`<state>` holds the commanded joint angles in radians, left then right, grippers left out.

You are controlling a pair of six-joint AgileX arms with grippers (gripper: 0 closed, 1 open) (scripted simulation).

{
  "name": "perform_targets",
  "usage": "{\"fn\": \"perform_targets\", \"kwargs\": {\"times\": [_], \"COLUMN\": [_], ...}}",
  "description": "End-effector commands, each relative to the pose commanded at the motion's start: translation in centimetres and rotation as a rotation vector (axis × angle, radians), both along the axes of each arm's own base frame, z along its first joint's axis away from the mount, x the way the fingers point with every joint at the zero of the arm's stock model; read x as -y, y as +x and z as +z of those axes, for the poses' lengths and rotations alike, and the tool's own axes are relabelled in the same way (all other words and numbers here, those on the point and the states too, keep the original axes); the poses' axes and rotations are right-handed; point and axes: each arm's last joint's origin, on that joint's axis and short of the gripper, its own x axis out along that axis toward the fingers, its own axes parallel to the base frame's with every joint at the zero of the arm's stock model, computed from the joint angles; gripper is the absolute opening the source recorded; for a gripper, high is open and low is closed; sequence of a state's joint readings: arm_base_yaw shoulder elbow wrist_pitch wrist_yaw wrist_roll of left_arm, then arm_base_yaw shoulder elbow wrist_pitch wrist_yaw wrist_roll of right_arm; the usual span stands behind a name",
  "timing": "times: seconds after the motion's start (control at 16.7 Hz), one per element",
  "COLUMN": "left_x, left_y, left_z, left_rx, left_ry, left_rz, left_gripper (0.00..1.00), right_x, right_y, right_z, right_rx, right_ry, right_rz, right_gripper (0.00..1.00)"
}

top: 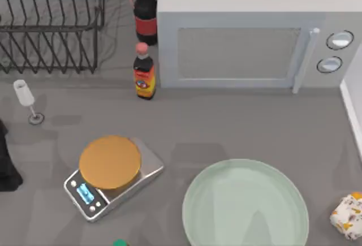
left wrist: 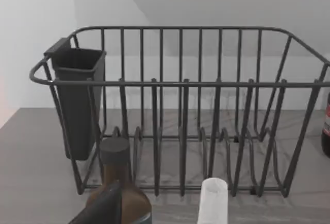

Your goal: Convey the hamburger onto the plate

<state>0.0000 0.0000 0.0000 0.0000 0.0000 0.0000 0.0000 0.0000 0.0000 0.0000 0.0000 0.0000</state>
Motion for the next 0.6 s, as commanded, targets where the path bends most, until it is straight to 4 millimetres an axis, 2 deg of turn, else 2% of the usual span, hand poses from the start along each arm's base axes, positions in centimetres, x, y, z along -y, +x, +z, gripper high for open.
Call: {"fn": "perform_targets", "kwargs": {"times": [0.3, 0.42, 0.6], "left_x": [0.0, 0.0, 0.0], "left_y": [0.0, 0.0, 0.0], "left_z": [0.0, 0.0, 0.0], "left_rx": [0.0, 0.0, 0.0], "left_ry": [0.0, 0.0, 0.0], "left_rz": [0.0, 0.0, 0.0], "left_gripper": [1.0, 1.0, 1.0], "right_x": [-0.2, -0.5, -1.3], "right_y": [0.1, 0.4, 1.6], "right_z": [0.7, 1.5, 2.5], "right_rx": [-0.071, -0.174, -0.419], "right_ry": [-0.019, -0.046, -0.108], "right_rz": [0.02, 0.05, 0.118], "right_gripper": [1.0, 1.0, 1.0]}}
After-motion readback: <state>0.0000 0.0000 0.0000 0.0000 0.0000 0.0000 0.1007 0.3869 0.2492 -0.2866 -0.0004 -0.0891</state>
